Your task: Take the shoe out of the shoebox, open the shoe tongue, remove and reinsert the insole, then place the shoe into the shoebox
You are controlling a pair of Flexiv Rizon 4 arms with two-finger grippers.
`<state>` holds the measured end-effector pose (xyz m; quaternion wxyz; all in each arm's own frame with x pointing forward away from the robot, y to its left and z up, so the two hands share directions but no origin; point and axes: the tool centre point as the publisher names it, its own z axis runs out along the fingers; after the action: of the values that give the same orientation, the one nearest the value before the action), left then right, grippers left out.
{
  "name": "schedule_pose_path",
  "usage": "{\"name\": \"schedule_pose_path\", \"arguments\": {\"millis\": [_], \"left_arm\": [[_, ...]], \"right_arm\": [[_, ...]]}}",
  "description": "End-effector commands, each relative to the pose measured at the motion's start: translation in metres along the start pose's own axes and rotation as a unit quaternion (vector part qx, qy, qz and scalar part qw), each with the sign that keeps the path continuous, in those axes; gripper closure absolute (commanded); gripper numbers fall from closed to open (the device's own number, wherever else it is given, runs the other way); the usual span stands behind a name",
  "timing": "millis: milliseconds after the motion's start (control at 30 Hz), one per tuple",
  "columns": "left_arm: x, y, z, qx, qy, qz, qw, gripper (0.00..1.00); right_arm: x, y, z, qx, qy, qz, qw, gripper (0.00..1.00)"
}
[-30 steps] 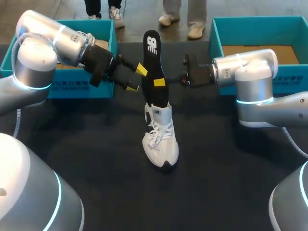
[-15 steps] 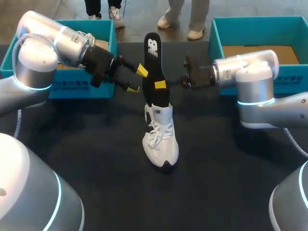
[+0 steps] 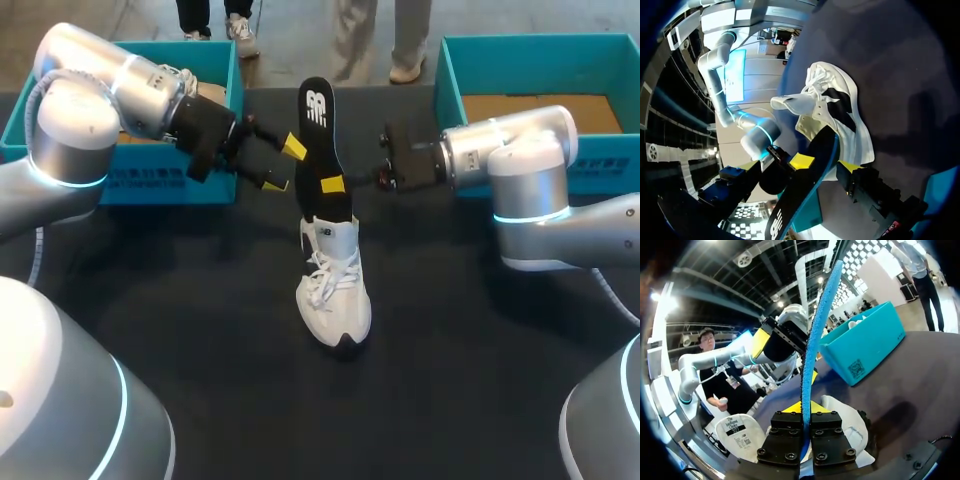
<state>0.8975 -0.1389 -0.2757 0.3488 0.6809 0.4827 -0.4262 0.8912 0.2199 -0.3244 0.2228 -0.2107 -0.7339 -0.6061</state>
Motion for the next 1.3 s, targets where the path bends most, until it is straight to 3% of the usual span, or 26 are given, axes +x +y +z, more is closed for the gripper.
{"name": "schedule_pose_path", "arguments": {"millis": [33,600,1300], "left_arm": [[0.001,0.001,0.000,0.001,-0.001,0.000,1.000,0.00],[0.005,0.003,-0.003,0.003,0.000,-0.002,1.000,0.00],[0.008,0.005,-0.001,0.008,0.000,-0.003,1.000,0.00]], "right_arm": [[0.001,-0.008,0.003,-0.002,-0.004,0.000,1.000,1.00],[0.011,-0.023,0.004,-0.011,-0.009,0.011,1.000,1.00],[0.016,-0.043,0.006,-0.004,0.031,0.022,0.999,1.00]]}}
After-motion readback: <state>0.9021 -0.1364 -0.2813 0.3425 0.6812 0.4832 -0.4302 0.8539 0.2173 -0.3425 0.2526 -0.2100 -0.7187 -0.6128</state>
